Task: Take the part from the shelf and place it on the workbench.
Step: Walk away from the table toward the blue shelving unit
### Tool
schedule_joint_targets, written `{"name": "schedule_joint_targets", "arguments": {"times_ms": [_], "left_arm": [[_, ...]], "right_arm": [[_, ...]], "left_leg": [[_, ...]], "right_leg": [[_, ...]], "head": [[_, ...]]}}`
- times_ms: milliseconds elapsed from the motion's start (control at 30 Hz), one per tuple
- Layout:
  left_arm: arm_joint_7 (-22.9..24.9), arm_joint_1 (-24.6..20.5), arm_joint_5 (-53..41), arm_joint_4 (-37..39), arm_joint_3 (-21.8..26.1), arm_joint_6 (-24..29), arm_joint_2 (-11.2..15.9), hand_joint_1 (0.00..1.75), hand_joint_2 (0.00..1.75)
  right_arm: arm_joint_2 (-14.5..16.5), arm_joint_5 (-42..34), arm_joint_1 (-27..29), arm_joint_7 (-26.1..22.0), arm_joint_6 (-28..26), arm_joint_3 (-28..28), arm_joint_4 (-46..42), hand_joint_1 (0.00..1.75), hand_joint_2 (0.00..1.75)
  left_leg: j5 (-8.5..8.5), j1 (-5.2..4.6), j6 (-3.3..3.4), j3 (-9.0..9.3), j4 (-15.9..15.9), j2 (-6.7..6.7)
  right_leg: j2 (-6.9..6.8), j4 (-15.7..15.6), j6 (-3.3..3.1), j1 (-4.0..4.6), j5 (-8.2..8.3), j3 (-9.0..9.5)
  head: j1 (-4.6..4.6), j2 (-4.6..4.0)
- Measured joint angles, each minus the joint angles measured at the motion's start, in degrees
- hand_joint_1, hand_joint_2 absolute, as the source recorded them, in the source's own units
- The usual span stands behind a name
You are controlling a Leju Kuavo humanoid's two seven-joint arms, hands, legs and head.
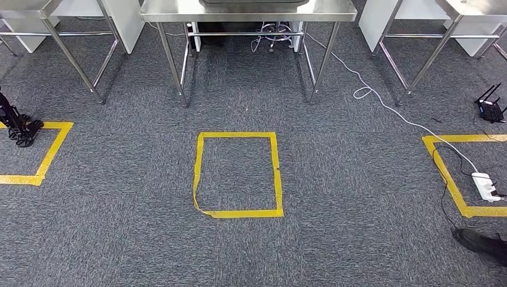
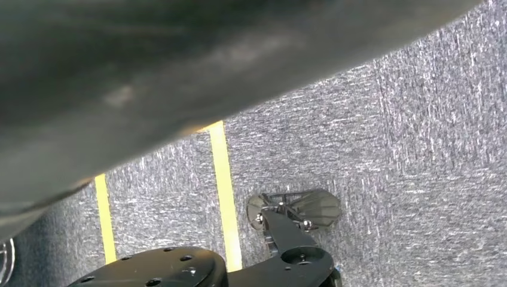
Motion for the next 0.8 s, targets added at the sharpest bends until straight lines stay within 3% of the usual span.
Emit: {"name": "schedule_joint_targets", "arguments": {"times_ms": [33, 100, 133, 167, 200, 300, 367, 433, 467, 500, 533, 567, 633, 667, 700, 767, 800], "left_arm": [[0.0, 0.0, 0.0, 0.0, 0.0, 0.1, -0.1, 0.0, 0.0], [0.0, 0.0, 0.0, 0.0, 0.0, 0.3, -0.1, 0.0, 0.0], [0.0, 0.0, 0.0, 0.0, 0.0, 0.3, -0.1, 0.0, 0.0], [0.0, 0.1, 0.0, 0.0, 0.0, 0.4, -0.1, 0.0, 0.0], [0.0, 0.1, 0.0, 0.0, 0.0, 0.4, -0.1, 0.0, 0.0], [0.0, 0.1, 0.0, 0.0, 0.0, 0.5, -0.2, 0.0, 0.0], [0.0, 0.1, 0.0, 0.0, 0.0, 0.6, -0.2, 0.0, 0.0], [0.0, 0.2, 0.0, 0.0, 0.0, 0.7, -0.2, 0.0, 0.0], [0.0, 0.2, 0.0, 0.0, 0.1, 0.8, -0.2, 0.0, 0.0], [0.0, 0.3, 0.0, 0.0, 0.1, 0.8, -0.2, 0.0, 0.0], [0.0, 0.3, 0.1, 0.0, 0.1, 0.9, -0.2, 0.0, 0.0], [0.0, 0.3, 0.1, 0.0, 0.1, 0.9, -0.2, 0.0, 0.0], [0.0, 0.3, 0.1, 0.0, 0.2, 1.0, -0.2, 0.0, 0.0], [0.0, 0.3, 0.1, 0.0, 0.2, 1.0, -0.2, 0.0, 0.0], [0.0, 0.2, 0.1, 0.0, 0.2, 1.0, -0.2, 0.0, 0.0], [0.0, 0.1, 0.2, 0.0, 0.2, 1.1, -0.3, 0.0, 0.0], [0.0, 0.1, 0.3, 0.0, 0.2, 1.1, -0.3, 0.0, 0.0]], "right_arm": [[-0.1, 0.1, 0.0, 0.0, -0.1, 0.0, 0.0, 0.0, 0.0], [-0.2, 0.2, -0.1, 0.0, -0.3, 0.0, 0.0, 0.0, 0.0], [-0.2, 0.2, -0.2, 0.0, -0.3, 0.1, 0.0, 0.0, 0.0], [-0.1, 0.2, -0.4, 0.0, -0.4, 0.1, 0.0, 0.0, 0.0], [-0.1, 0.3, -0.5, 0.0, -0.4, 0.1, 0.0, 0.0, 0.0], [-0.3, 0.4, -0.4, 0.1, -0.4, 0.2, 0.1, 0.0, 0.0], [-0.4, 0.5, -0.4, 0.1, -0.4, 0.3, 0.1, 0.0, 0.0], [-0.4, 0.7, -0.4, 0.1, -0.4, 0.4, 0.1, 0.0, 0.0], [-0.4, 0.7, -0.4, 0.2, -0.4, 0.4, 0.1, 0.0, 0.0], [-0.4, 0.8, -0.3, 0.2, -0.3, 0.4, 0.2, 0.0, 0.0], [-0.4, 0.8, -0.3, 0.3, -0.3, 0.4, 0.2, 0.0, 0.0], [-0.4, 0.8, -0.3, 0.3, -0.3, 0.4, 0.2, 0.0, 0.0], [-0.4, 0.9, -0.4, 0.3, -0.3, 0.4, 0.2, 0.0, 0.0], [-0.4, 0.9, -0.4, 0.3, -0.2, 0.4, 0.2, 0.0, 0.0], [-0.4, 0.9, -0.4, 0.3, -0.2, 0.4, 0.2, 0.0, 0.0], [-0.4, 0.9, -0.3, 0.3, -0.2, 0.5, 0.2, 0.0, 0.0], [-0.5, 0.9, -0.2, 0.3, -0.2, 0.5, 0.2, 0.0, 0.0]], "left_leg": [[0.14, 0.22, -0.28, -0.15, 0.0, 0.18], [0.35, 0.55, -1.11, -0.4, 0.3, 0.58], [0.35, 0.6, -1.64, -0.45, 0.5, 0.82], [0.35, 0.59, -2.18, -0.42, 0.6, 1.08], [0.38, 0.59, -2.69, -0.28, 0.6, 1.34], [-0.19, 1.2, -3.81, -0.11, 1.1, 1.56], [-3.83, 1.31, -3.84, -1.85, 5.9, 0.28], [-8.41, 1.02, -3.49, -4.97, 14.1, -0.88], [-9.57, 0.87, -3.29, -6.06, 17.2, -1.08], [-9.66, 0.73, -3.0, -6.26, 18.3, -1.16], [-8.68, 0.62, -2.65, -5.32, 17.0, -1.3], [-6.99, 0.54, -2.27, -3.42, 13.7, -1.63], [-4.34, 0.49, -1.68, 0.69, 6.0, -3.54], [-3.84, 0.4, -1.54, 1.83, 3.7, -4.29], [-3.86, 0.24, -1.45, 2.24, 2.6, -4.79], [-3.7, -0.04, -1.13, 2.19, 2.3, -4.19], [-3.54, -0.07, -0.82, 2.18, 2.1, -3.81]], "right_leg": [[-0.1, -2.0, 0.84, -0.33, 1.01, 1.09], [-1.36, -10.0, 2.58, -1.01, 3.95, 5.25], [-1.92, -13.2, 2.78, -1.15, 5.15, 6.8], [-2.33, -15.1, 2.45, -1.1, 5.86, 7.61], [-2.35, -15.4, 1.71, -0.86, 6.14, 7.6], [-1.16, -15.0, -0.47, -0.45, 6.77, 7.41], [-0.48, -15.1, -1.39, -0.37, 7.27, 7.49], [0.24, -15.0, -1.87, 0.11, 7.53, 7.31], [0.68, -15.0, -1.96, 0.37, 7.56, 7.22], [1.17, -14.9, -2.01, 0.61, 7.59, 7.19], [1.73, -14.9, -2.01, 0.78, 7.58, 7.24], [2.32, -14.9, -2.0, 0.89, 7.57, 7.34], [3.38, -14.8, -1.93, 1.09, 7.53, 7.34], [3.77, -14.7, -1.8, 1.11, 7.54, 7.13], [4.11, -14.7, -1.62, 1.08, 7.58, 6.82], [4.68, -14.8, -1.09, 0.87, 7.68, 6.11], [4.35, -14.4, -0.9, 0.86, 7.43, 5.71]], "head": [[-0.01, 0.0], [0.08, 0.0], [0.1, 0.0], [0.03, 0.0], [-0.03, 0.0], [-0.26, 0.0], [-0.44, 0.0], [-0.59, 0.0], [-0.61, 0.0], [-0.6, 0.0], [-0.59, 0.0], [-0.6, 0.0], [-0.57, 0.0], [-0.55, 0.0], [-0.54, 0.0], [-0.55, 0.0], [-0.54, 0.0]]}}
